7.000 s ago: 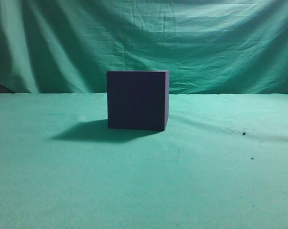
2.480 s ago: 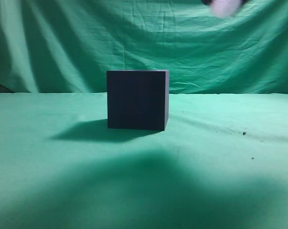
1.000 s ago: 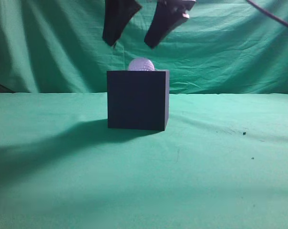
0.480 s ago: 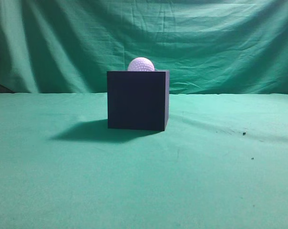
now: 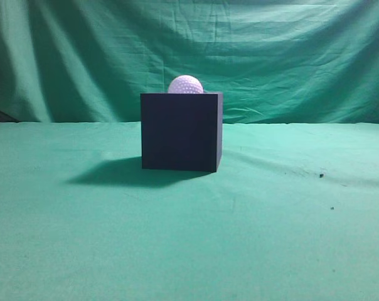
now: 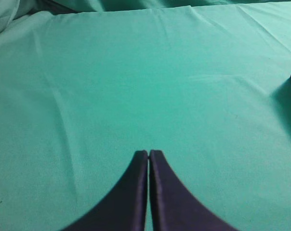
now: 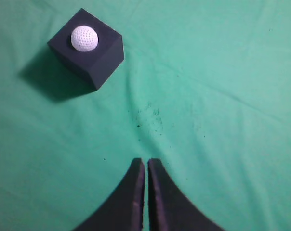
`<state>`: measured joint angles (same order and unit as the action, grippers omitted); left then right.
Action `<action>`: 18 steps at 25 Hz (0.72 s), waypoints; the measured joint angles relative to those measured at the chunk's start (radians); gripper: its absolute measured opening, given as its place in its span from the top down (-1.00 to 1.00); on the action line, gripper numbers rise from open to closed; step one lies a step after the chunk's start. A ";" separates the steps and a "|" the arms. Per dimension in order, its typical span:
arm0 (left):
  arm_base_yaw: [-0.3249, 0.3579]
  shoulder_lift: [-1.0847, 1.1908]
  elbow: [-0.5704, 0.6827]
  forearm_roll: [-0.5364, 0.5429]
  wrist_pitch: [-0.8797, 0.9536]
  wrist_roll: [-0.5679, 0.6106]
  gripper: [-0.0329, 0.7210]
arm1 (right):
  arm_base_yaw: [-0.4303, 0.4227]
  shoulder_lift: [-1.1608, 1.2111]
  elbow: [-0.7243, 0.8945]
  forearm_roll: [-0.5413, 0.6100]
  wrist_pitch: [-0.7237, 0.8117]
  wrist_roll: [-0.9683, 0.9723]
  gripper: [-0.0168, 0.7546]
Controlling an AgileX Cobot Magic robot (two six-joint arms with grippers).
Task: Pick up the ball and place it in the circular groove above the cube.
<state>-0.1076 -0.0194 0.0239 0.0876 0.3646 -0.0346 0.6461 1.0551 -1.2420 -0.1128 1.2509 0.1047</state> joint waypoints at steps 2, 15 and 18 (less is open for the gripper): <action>0.000 0.000 0.000 0.000 0.000 0.000 0.91 | 0.000 -0.106 0.095 0.000 -0.035 0.004 0.96; 0.000 0.000 0.000 0.000 0.000 0.000 0.91 | 0.000 -0.655 0.534 0.055 -0.393 0.004 0.96; 0.000 0.000 0.000 0.000 0.000 0.000 0.91 | 0.000 -0.688 0.538 0.044 -0.404 0.000 0.96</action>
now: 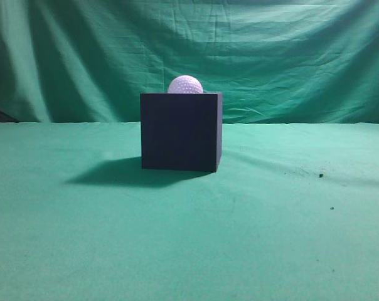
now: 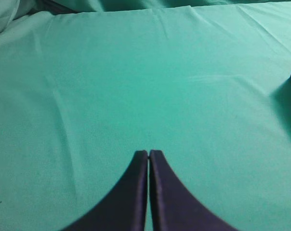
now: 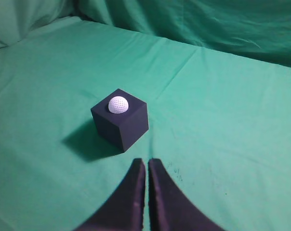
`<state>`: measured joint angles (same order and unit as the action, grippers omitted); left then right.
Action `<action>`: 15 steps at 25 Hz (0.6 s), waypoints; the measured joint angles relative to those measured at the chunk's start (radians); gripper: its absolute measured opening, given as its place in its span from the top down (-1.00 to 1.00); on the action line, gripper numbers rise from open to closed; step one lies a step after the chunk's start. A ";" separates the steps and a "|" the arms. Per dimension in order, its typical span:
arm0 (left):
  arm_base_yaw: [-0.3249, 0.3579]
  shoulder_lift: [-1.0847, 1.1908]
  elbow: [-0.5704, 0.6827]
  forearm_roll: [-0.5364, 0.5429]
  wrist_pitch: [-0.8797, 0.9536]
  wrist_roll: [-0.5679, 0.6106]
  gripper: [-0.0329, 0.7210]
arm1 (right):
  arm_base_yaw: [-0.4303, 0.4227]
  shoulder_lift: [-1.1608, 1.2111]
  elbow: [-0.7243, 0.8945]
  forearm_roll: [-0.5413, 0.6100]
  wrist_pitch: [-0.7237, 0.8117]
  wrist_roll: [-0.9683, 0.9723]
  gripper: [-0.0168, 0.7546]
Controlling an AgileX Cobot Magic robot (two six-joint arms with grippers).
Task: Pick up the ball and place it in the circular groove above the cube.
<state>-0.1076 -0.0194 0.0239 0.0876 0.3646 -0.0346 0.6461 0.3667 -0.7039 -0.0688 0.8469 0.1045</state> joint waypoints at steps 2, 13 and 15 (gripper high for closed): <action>0.000 0.000 0.000 0.000 0.000 0.000 0.91 | 0.000 0.000 0.000 -0.004 -0.005 -0.004 0.96; 0.000 0.000 0.000 0.000 0.000 0.000 0.91 | -0.118 -0.083 0.192 -0.093 -0.230 -0.006 0.96; 0.000 0.000 0.000 0.000 0.000 0.000 0.91 | -0.204 -0.132 0.265 -0.096 -0.315 -0.006 0.96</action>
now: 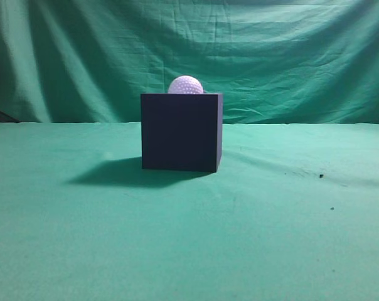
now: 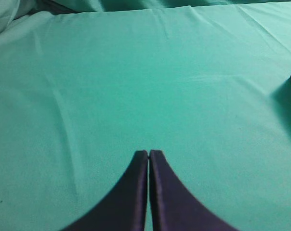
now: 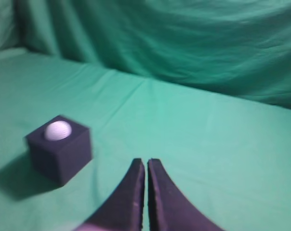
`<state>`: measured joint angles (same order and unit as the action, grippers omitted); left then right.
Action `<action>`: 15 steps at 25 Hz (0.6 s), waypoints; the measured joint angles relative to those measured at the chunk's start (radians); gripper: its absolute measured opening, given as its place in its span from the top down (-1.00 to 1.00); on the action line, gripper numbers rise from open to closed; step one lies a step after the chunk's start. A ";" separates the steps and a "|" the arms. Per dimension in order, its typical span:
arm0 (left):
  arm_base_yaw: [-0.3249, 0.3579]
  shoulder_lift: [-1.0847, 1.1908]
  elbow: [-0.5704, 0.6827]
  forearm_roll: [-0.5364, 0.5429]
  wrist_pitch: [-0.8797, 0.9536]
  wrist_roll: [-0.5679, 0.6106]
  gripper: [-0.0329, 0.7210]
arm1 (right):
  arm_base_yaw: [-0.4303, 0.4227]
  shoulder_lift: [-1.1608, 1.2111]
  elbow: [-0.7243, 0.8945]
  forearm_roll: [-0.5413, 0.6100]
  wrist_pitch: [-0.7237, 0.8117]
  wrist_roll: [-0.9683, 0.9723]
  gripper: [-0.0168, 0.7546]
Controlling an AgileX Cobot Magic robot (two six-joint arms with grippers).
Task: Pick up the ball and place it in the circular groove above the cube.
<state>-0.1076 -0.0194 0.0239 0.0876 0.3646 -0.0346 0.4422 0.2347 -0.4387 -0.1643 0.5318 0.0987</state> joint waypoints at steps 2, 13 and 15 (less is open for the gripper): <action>0.000 0.000 0.000 0.000 0.000 0.000 0.91 | -0.083 -0.060 0.087 0.000 -0.066 0.000 0.96; 0.000 0.000 0.000 0.000 0.000 0.000 0.91 | -0.414 -0.244 0.460 0.085 -0.267 0.006 0.96; 0.000 0.000 0.000 0.000 0.000 0.000 0.91 | -0.418 -0.244 0.462 0.094 -0.239 0.009 0.96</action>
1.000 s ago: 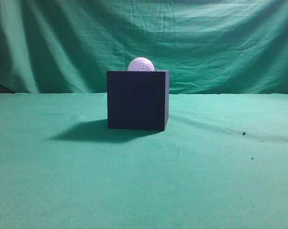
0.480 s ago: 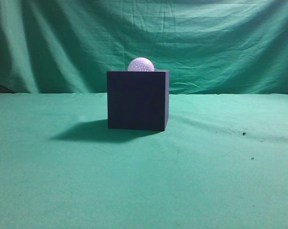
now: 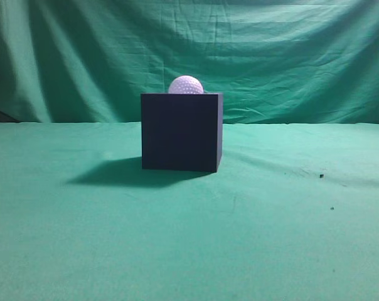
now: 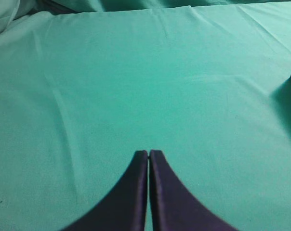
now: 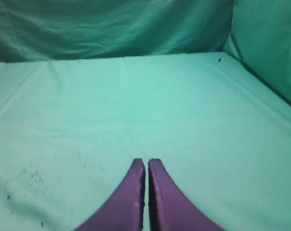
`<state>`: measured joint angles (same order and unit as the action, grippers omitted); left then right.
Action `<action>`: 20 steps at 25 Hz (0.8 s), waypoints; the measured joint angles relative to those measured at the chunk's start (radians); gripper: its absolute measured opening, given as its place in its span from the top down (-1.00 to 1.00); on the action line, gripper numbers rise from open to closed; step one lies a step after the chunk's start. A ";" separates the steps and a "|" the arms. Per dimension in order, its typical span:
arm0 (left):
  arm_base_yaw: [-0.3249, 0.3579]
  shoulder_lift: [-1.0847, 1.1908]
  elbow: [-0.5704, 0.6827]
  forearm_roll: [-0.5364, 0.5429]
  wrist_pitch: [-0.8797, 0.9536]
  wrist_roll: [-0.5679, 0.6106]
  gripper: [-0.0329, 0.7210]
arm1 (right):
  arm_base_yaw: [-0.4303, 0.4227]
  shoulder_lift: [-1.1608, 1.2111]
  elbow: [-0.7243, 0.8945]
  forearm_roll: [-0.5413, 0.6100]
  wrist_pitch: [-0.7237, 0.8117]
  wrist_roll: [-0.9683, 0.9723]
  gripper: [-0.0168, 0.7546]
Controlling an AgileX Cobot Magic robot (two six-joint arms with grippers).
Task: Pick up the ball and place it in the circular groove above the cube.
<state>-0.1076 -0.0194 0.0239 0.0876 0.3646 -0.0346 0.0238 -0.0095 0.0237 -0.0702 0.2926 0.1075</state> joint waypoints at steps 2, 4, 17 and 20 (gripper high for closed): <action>0.000 0.000 0.000 0.000 0.000 0.000 0.91 | -0.003 0.000 0.000 0.002 0.030 0.002 0.96; 0.000 0.000 0.000 0.000 0.000 0.000 0.91 | -0.003 0.000 0.002 0.004 0.061 0.002 0.96; 0.000 0.000 0.000 0.000 0.000 0.000 0.91 | -0.003 0.000 0.004 0.006 0.080 0.006 0.96; 0.000 0.000 0.000 0.000 0.000 0.000 0.91 | -0.003 0.000 0.004 0.006 0.080 0.006 0.96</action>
<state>-0.1076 -0.0194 0.0239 0.0876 0.3646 -0.0346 0.0213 -0.0095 0.0276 -0.0644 0.3727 0.1139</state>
